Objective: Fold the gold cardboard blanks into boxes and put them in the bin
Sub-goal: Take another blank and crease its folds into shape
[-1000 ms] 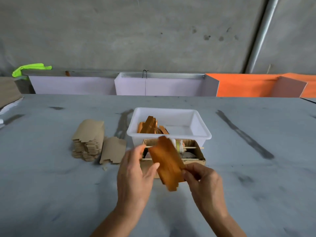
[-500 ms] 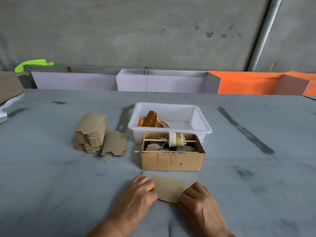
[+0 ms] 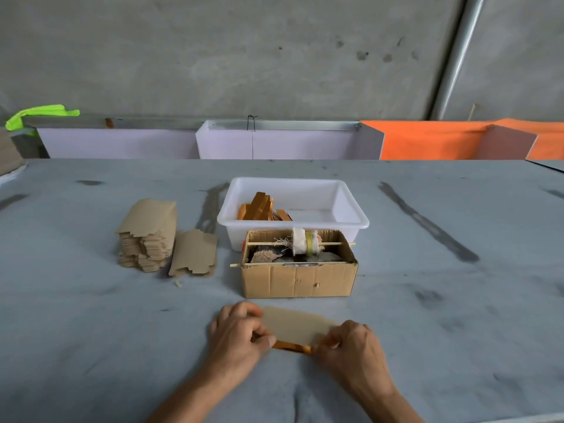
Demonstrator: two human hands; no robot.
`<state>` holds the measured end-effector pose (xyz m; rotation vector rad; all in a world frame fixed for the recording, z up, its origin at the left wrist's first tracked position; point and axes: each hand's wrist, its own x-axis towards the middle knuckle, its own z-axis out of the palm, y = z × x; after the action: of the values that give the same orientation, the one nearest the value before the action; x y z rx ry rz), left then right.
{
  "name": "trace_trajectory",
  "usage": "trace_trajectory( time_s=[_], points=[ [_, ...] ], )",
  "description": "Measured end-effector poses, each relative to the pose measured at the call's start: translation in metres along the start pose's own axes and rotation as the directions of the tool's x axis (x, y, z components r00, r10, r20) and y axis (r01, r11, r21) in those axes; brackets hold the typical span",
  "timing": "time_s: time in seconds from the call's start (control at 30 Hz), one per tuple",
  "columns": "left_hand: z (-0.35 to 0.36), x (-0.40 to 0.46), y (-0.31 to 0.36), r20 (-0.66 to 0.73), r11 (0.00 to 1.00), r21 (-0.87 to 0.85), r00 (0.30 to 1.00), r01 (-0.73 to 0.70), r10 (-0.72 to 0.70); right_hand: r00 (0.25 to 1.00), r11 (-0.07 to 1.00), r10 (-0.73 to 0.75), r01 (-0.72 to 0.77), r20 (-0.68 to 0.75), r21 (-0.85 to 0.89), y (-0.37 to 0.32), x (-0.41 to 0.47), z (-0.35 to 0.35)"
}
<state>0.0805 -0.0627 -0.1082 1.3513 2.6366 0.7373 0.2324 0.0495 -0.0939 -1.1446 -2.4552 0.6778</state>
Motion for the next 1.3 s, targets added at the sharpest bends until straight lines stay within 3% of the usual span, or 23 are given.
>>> trace_trajectory(
  time_s=[0.3, 0.53, 0.7, 0.77, 0.83, 0.9, 0.97, 1.1, 1.17, 1.3],
  points=[
    [-0.008, 0.002, 0.007, 0.039, 0.986, -0.053, 0.987, 0.155, -0.154, 0.989, 0.992, 0.126, -0.124, 0.079, -0.028, -0.001, 0.008, -0.004],
    [-0.013, 0.003, 0.004, 0.033, 0.955, -0.146, 0.966, 0.257, -0.255, 0.989, 0.988, 0.15, -0.15, 0.004, 0.044, 0.001, 0.004, 0.001],
    [-0.013, 0.001, 0.004, -0.025, 0.951, -0.188, 0.967, 0.244, -0.253, 0.995, 0.989, 0.101, -0.102, 0.01, 0.104, -0.002, -0.004, 0.0],
    [-0.013, -0.003, 0.009, -0.117, 0.981, -0.135, 0.981, 0.139, -0.155, 0.997, 0.992, 0.073, -0.073, -0.002, 0.103, -0.002, -0.006, 0.001],
    [-0.01, -0.008, 0.011, -0.215, 0.989, -0.066, 0.97, -0.132, 0.115, 0.998, 0.992, 0.064, -0.063, -0.003, 0.111, -0.003, -0.009, 0.001],
    [-0.011, -0.015, 0.016, -0.206, 0.909, 0.064, 0.886, -0.411, 0.415, 0.999, 0.992, 0.052, -0.051, -0.01, 0.118, -0.004, -0.012, 0.002],
    [-0.012, -0.019, 0.02, -0.117, 0.822, 0.168, 0.817, -0.545, 0.565, 0.998, 0.996, 0.019, -0.013, -0.064, 0.091, -0.006, -0.016, 0.001],
    [-0.016, -0.021, 0.023, -0.053, 0.828, 0.141, 0.831, -0.542, 0.553, 0.94, 0.957, -0.278, 0.253, -0.199, -0.145, -0.015, -0.023, 0.009],
    [-0.018, -0.022, 0.022, -0.069, 0.83, 0.112, 0.829, -0.547, 0.556, 0.911, 0.923, -0.381, 0.366, -0.156, -0.115, -0.019, -0.028, 0.017],
    [-0.023, -0.032, 0.014, -0.066, 0.86, 0.127, 0.861, -0.493, 0.504, 0.943, 0.949, -0.301, 0.31, -0.139, 0.049, -0.001, -0.029, 0.01]
  ],
)
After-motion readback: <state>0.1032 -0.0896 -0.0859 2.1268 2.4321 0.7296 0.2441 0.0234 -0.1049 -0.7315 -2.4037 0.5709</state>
